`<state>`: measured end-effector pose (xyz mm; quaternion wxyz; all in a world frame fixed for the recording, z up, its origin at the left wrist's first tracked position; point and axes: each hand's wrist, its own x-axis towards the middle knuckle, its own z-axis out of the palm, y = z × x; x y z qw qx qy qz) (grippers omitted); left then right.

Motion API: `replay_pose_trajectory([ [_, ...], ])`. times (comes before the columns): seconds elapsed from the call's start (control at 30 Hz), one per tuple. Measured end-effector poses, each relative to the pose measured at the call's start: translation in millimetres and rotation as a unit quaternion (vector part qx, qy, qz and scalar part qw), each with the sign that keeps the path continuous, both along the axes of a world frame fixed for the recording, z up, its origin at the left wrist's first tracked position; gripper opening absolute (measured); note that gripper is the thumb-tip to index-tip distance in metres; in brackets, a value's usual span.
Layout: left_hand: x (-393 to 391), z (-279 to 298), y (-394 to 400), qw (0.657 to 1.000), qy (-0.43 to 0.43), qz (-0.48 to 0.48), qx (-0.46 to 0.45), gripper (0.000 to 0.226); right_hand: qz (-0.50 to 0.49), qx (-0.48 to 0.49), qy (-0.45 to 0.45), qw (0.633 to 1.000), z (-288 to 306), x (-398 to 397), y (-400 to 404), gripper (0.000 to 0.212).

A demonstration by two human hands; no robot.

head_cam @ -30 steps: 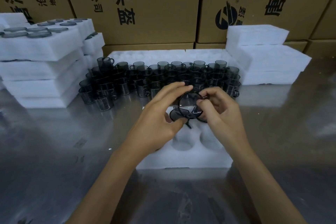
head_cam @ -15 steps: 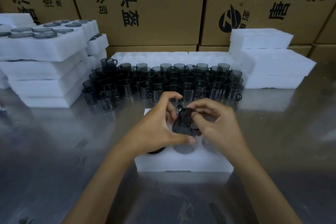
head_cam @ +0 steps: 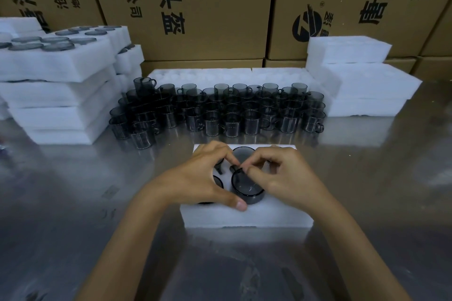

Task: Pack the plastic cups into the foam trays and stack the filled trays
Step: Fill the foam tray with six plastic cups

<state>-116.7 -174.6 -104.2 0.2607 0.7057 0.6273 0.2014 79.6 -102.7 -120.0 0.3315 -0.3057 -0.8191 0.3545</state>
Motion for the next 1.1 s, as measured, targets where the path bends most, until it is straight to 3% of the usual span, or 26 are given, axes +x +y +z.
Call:
replay_pose_trajectory([
  [0.17, -4, 3, -2, 0.998, -0.050, 0.019, -0.019, 0.058, -0.013, 0.060, -0.077, 0.995, 1, 13, 10, 0.009],
  [0.27, -1, 2, 0, 0.998, 0.031, 0.051, -0.038, 0.086, -0.043, 0.063, -0.155, 0.985, 0, 18, 14, 0.029],
  [0.33, 0, 2, 1, 0.994, 0.030, 0.073, -0.077, 0.103, -0.059, 0.034, -0.183, 0.981, 0, 19, 16, 0.049],
  [0.43, -2, 1, 1, 0.992, 0.015, 0.076, -0.103, 0.112, -0.064, -0.007, -0.184, 0.981, -1, 22, 19, 0.060],
  [0.5, -6, -1, 0, 0.994, 0.012, 0.072, -0.084, 0.108, -0.058, -0.051, -0.130, 0.988, -4, 24, 22, 0.061],
  [0.57, -10, -5, 3, 0.994, -0.028, 0.102, -0.030, 0.086, -0.072, -0.119, -0.025, 0.990, -9, 27, 26, 0.054],
  [0.63, -13, -12, 15, 0.980, -0.086, 0.162, 0.074, 0.048, -0.113, -0.206, 0.109, 0.966, -14, 30, 34, 0.036],
  [0.7, -14, -14, 33, 0.967, -0.079, 0.201, 0.132, 0.030, -0.162, -0.283, 0.200, 0.924, -24, 36, 46, 0.021],
  [0.83, -21, -3, 85, 0.970, 0.023, 0.205, 0.126, 0.037, -0.227, -0.330, 0.284, 0.871, -43, 49, 72, 0.011],
  [1.0, -14, 3, 136, 0.942, 0.296, 0.125, 0.095, 0.043, -0.219, -0.356, 0.292, 0.860, -46, 50, 82, 0.014],
  [1.1, -16, -4, 139, 0.941, 0.301, 0.110, 0.106, 0.028, -0.214, -0.367, 0.279, 0.861, -44, 51, 85, 0.013],
])
